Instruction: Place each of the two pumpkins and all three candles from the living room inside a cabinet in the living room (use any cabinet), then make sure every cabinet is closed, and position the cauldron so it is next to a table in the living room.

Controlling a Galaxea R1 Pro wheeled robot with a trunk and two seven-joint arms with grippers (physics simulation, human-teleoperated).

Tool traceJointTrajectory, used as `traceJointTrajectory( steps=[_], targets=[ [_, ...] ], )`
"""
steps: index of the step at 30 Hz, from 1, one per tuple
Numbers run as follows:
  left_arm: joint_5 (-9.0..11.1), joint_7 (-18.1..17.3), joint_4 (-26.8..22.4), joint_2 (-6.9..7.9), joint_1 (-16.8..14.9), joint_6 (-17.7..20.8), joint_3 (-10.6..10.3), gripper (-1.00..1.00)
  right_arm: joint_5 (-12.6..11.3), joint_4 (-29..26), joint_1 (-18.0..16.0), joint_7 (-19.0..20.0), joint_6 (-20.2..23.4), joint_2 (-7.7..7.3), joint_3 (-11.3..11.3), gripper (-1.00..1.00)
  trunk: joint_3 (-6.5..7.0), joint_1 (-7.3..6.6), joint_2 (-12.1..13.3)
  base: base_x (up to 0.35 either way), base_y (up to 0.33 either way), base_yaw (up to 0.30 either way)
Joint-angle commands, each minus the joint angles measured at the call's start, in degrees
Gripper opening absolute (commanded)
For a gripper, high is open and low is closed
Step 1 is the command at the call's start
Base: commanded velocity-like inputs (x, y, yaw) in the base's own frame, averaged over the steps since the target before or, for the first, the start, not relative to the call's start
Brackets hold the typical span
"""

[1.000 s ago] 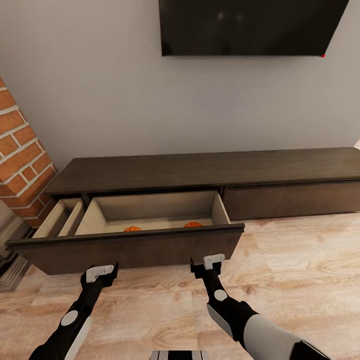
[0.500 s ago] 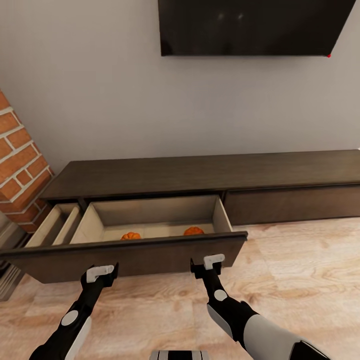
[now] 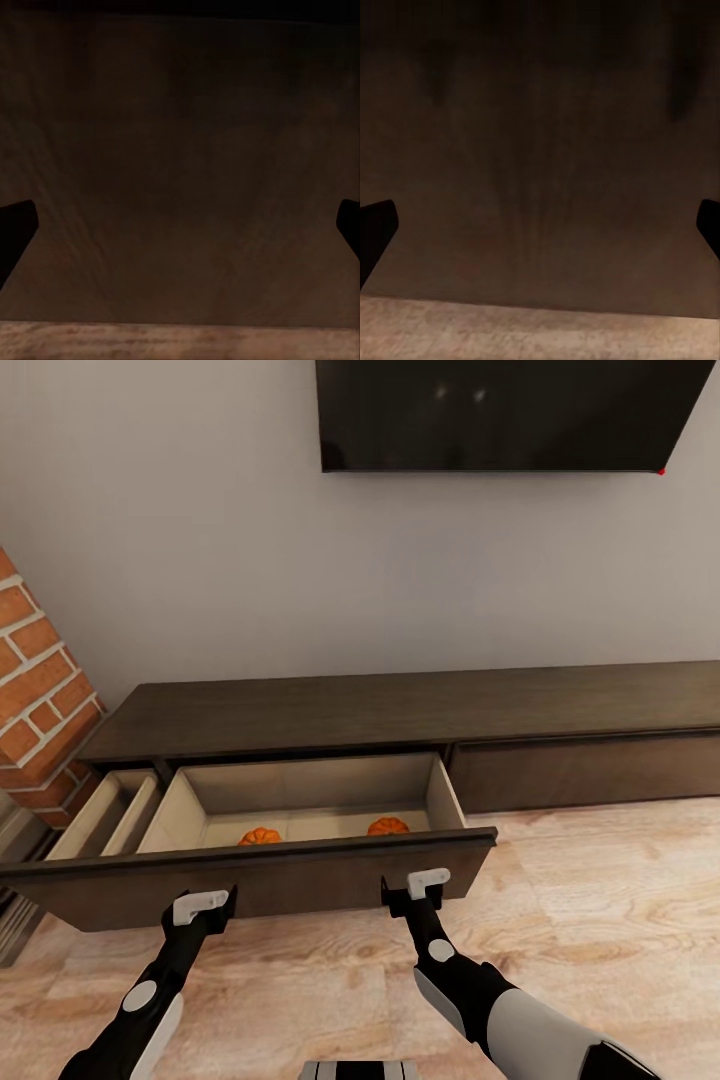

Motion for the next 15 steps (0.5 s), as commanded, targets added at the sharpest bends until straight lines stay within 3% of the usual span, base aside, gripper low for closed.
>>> traceJointTrajectory(
  steps=[1,10,15],
  targets=[
    [0.43,-0.12,0.02,0.01,-0.02,-0.14,-0.04,1.0,-0.44,0.02,-0.06,-0.33,-0.23,-0.01,0.48,1.0,-0.04,-0.01,-0.02,0.0,0.0,0.0],
    [0.43,-0.12,0.02,-0.02,-0.02,-0.08,-0.06,1.0,-0.44,0.02,-0.06,-0.33,-0.23,-0.01,0.48,1.0,-1.59,0.17,-0.11,0.0,0.0,0.0],
    [0.45,-0.12,0.02,-0.04,-0.01,-0.07,-0.05,1.0,-0.44,0.02,-0.06,-0.33,-0.23,-0.01,0.48,1.0,-1.59,0.17,-0.11,0.0,0.0,0.0]
  ],
)
